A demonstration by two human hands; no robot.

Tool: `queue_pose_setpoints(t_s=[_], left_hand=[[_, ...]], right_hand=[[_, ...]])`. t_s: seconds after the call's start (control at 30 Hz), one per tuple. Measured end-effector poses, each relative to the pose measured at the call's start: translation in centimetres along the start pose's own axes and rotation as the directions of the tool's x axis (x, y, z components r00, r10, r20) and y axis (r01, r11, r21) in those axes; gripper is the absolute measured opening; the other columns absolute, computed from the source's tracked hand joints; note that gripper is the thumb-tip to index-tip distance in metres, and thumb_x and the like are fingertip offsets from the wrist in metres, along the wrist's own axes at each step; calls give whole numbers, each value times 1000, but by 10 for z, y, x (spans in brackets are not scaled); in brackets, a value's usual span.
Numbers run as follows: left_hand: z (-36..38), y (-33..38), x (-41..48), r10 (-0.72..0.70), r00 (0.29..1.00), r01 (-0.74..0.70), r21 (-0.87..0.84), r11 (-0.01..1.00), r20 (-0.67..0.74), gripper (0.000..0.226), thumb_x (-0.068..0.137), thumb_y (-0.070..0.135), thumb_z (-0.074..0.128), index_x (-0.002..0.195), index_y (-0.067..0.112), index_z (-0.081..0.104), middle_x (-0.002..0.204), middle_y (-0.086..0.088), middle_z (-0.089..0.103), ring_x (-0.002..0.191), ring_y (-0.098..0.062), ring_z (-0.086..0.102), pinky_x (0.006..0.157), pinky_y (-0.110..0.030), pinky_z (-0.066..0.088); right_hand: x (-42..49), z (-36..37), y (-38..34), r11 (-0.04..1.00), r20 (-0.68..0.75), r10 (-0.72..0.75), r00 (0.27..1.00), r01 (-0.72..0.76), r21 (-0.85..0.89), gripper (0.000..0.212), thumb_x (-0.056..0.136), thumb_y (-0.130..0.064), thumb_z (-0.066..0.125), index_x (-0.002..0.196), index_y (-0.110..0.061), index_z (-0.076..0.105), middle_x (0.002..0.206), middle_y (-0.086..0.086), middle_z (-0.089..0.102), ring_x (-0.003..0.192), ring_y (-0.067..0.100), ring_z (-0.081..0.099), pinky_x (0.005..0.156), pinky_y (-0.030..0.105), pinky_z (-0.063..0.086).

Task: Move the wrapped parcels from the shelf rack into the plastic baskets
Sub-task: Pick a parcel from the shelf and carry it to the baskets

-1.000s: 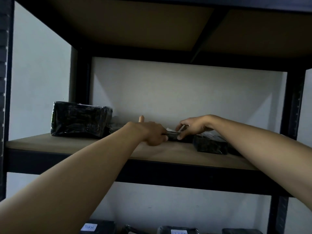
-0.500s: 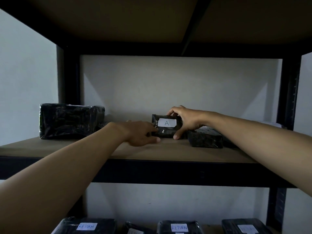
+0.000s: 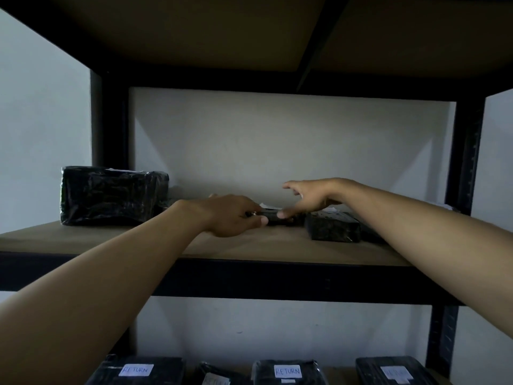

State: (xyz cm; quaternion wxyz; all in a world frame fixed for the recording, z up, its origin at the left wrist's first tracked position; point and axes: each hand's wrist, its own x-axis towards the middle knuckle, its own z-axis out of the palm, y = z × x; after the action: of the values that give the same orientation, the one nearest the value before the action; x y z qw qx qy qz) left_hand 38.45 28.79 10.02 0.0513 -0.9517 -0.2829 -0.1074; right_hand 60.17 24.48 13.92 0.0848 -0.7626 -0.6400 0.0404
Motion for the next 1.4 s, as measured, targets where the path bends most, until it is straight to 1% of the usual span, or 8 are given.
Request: queue_pose_setpoints(t_s=[0.17,0.3,0.4,0.5,0.67,0.87,1.07,1.4], left_hand=[[4,-2,-7,-5,993,2,-24,1000,-116,53,94,59,32,139,33,43,139,11,48,123,-16,47,105,-47,33],[7,-2,-12,-14,981,2,-63,998,-194,54,94,59,34,140,31,43,141,9,48,126,-18,46,106,-47,34],[6,4,-15,-14,983,0,-75,997,-182,53,94,60,35,138,32,45,138,8,51,124,-19,48,105,-48,35],[6,17,-19,-2,986,-10,-69,998,-164,50,95,57,36,136,31,46,136,6,53,122,-20,50,105,-49,34],[1,35,-28,-6,976,-2,-37,999,-216,50,97,52,38,140,27,42,140,3,50,125,-20,48,106,-44,30],[-1,28,-59,-42,915,-16,-140,990,-402,46,96,47,45,136,25,46,129,-1,59,119,-22,54,104,-44,32],[4,15,-105,-82,848,-78,-276,958,-524,41,95,41,49,132,23,50,128,2,60,119,-21,54,105,-46,36],[17,14,-170,-46,781,-236,-363,901,-623,38,92,35,55,127,19,53,124,1,62,117,-21,55,101,-49,41]], right_hand=[[-50,-10,-1,989,-82,142,987,-145,-37,95,82,-68,57,152,-15,20,157,6,29,139,28,33,112,37,30],[-82,12,-2,986,-132,162,978,-165,-14,68,94,-62,44,145,-17,38,150,5,40,134,24,40,95,26,31],[-85,37,-5,962,-199,256,946,-269,-44,93,76,-89,30,137,-21,47,145,6,47,126,29,48,98,37,37],[-83,47,-7,924,-270,329,905,-368,-105,95,74,-90,33,144,-25,37,147,7,45,129,32,45,103,49,34],[-91,43,-10,944,-305,327,895,-323,63,66,79,-58,56,132,-19,44,130,10,54,109,30,53,81,38,46],[-121,45,-18,988,-647,153,747,-105,113,76,72,-52,69,137,-26,40,124,7,51,107,30,51,88,40,46],[-166,74,-43,1000,-831,-13,555,18,-3,101,62,-48,80,145,-17,32,135,8,44,115,29,47,97,45,43],[-228,129,-94,998,-833,-18,553,58,17,116,60,-44,86,150,-10,22,148,6,39,135,21,36,112,38,26]])
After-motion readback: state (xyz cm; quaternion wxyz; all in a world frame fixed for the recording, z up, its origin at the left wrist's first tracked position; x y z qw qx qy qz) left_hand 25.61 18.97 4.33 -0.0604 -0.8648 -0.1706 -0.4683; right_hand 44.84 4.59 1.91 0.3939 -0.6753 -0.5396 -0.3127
